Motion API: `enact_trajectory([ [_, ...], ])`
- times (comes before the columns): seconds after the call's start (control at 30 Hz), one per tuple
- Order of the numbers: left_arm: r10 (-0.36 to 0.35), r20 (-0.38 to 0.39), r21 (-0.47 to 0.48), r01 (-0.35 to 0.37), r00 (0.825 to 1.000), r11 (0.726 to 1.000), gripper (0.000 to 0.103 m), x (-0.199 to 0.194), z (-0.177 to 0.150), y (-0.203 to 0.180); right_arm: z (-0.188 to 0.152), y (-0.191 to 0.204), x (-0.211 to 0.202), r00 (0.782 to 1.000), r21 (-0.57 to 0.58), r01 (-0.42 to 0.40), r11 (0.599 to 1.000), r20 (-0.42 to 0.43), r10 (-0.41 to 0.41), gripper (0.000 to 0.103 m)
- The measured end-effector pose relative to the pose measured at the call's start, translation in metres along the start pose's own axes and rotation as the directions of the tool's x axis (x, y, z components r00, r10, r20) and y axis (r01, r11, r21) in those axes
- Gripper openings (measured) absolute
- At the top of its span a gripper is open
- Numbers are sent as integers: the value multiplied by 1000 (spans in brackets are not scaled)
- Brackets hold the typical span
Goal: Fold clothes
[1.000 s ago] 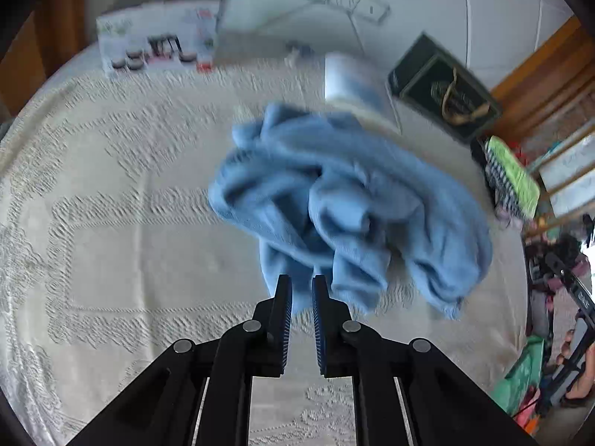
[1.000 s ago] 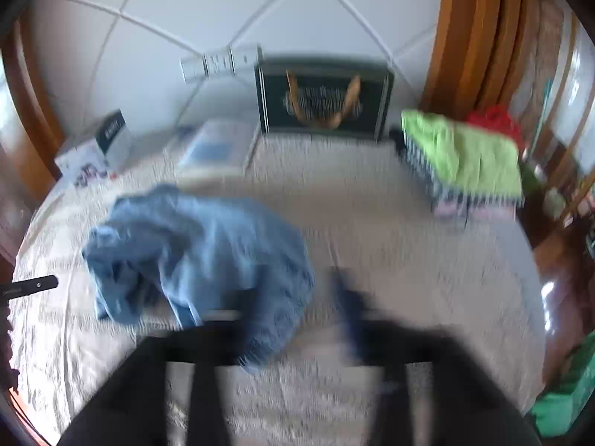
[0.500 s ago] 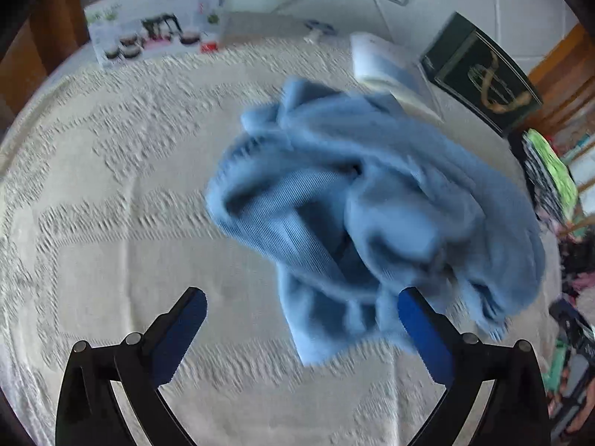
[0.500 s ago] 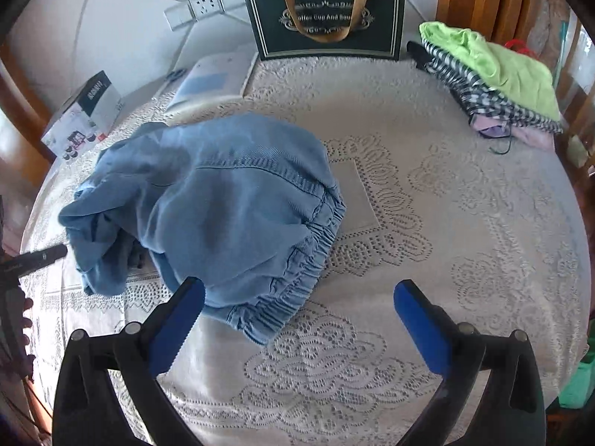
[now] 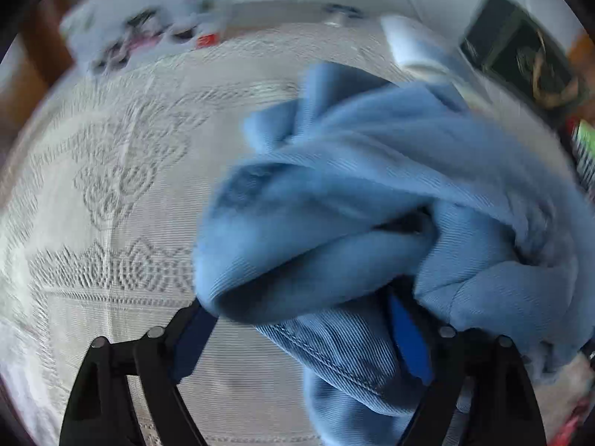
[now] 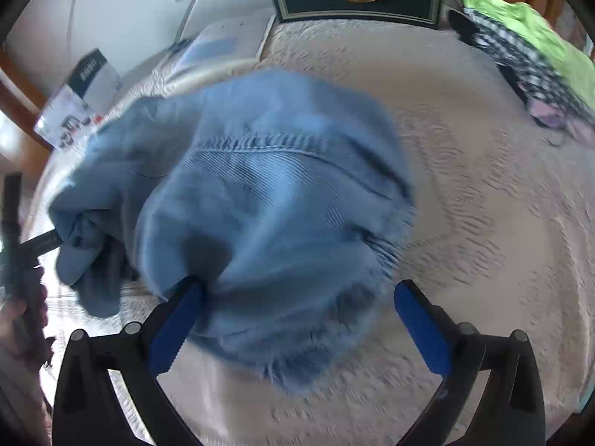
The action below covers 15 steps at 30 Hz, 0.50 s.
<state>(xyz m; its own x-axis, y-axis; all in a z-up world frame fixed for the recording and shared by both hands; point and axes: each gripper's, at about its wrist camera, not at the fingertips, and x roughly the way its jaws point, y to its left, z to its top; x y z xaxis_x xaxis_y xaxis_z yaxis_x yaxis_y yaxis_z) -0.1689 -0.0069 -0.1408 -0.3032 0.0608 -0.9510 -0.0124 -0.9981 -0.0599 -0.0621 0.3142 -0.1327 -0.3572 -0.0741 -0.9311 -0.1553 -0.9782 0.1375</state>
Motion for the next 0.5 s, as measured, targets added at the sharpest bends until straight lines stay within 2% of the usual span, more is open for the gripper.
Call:
enact_trajectory([
  [0.03, -24, -5, -15, 24, 1000, 1000, 46, -5, 3, -3, 1, 6, 8, 1000, -26, 31, 999, -1, -31, 103],
  [0.07, -49, -10, -28, 49, 999, 998, 34, -10, 6, -5, 2, 12, 15, 997, -59, 71, 996, 0, -71, 81],
  [0.1, -74, -15, -39, 74, 997, 997, 22, -14, 9, -6, 2, 18, 19, 995, -88, 99, 991, 7, -99, 43],
  [0.17, -71, 5, -35, 71, 997, 997, 16, -25, 13, -5, 4, 27, 12, 991, -139, 129, 982, 41, -124, 27],
  [0.2, -68, 25, -32, 69, 997, 997, 15, -34, 15, -3, 5, 31, 3, 987, -169, 157, 973, 70, -147, 22],
  [0.27, -70, 65, -36, 72, 995, 997, 15, -53, 18, 7, 7, 37, -24, 973, -213, 206, 955, 152, -176, 20],
  [0.33, -52, 122, -34, 57, 991, 998, 14, -80, 17, 20, 11, 36, -54, 960, -216, 220, 951, 221, -172, 19],
  [0.5, 25, 272, -13, -22, 962, 1000, 13, -164, 8, 63, 13, 38, -151, 887, -210, 293, 933, 424, -183, 18],
])
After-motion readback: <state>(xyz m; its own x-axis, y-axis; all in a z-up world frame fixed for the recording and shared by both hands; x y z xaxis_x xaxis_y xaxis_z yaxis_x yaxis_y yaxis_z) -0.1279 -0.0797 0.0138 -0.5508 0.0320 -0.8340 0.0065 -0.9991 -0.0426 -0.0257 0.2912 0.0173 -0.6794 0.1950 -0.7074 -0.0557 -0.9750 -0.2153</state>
